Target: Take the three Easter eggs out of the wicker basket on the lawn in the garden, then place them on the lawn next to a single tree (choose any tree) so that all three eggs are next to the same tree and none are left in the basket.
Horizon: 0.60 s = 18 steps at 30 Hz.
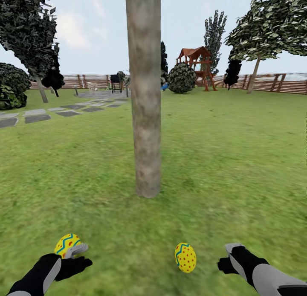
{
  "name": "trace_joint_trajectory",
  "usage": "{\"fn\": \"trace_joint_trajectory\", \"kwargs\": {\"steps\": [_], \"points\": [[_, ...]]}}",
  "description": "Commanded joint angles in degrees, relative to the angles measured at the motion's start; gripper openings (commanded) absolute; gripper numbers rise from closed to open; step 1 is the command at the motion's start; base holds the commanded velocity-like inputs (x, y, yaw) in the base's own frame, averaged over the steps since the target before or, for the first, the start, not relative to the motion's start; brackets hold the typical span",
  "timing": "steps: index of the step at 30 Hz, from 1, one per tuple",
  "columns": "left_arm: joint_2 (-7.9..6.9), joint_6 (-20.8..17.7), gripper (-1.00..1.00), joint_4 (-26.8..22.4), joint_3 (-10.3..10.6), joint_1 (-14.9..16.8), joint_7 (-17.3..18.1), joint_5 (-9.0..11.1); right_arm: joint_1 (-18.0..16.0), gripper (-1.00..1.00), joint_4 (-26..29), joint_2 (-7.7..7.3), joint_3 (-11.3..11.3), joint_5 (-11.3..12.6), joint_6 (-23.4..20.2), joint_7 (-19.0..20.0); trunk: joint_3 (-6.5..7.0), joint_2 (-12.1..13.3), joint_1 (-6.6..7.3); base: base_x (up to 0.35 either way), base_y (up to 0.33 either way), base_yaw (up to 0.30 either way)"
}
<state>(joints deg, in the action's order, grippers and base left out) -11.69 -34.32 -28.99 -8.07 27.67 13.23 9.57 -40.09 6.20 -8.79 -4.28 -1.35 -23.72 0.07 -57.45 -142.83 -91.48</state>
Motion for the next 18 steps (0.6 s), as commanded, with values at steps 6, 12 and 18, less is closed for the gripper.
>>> {"fn": "trace_joint_trajectory", "kwargs": {"steps": [6,12,18], "points": [[0.08,-0.48,1.00,-0.10,-0.28,0.01,0.12,0.18,0.01,1.00,0.13,0.25,-0.45,-0.22,-0.36,-0.06,1.03,2.40,1.34,-0.068,-0.345,0.014],[0.19,-0.48,1.00,-0.03,-0.20,0.01,0.12,0.18,0.01,1.00,0.09,0.84,-0.50,-0.30,-0.36,0.02,1.90,4.80,2.66,-0.079,-0.345,-0.139],[0.35,-0.48,1.00,-0.02,-0.19,0.01,0.04,0.10,0.01,1.00,0.05,1.12,-0.55,-0.32,-0.36,0.02,2.63,7.21,3.98,-0.079,-0.345,-0.242]]}}
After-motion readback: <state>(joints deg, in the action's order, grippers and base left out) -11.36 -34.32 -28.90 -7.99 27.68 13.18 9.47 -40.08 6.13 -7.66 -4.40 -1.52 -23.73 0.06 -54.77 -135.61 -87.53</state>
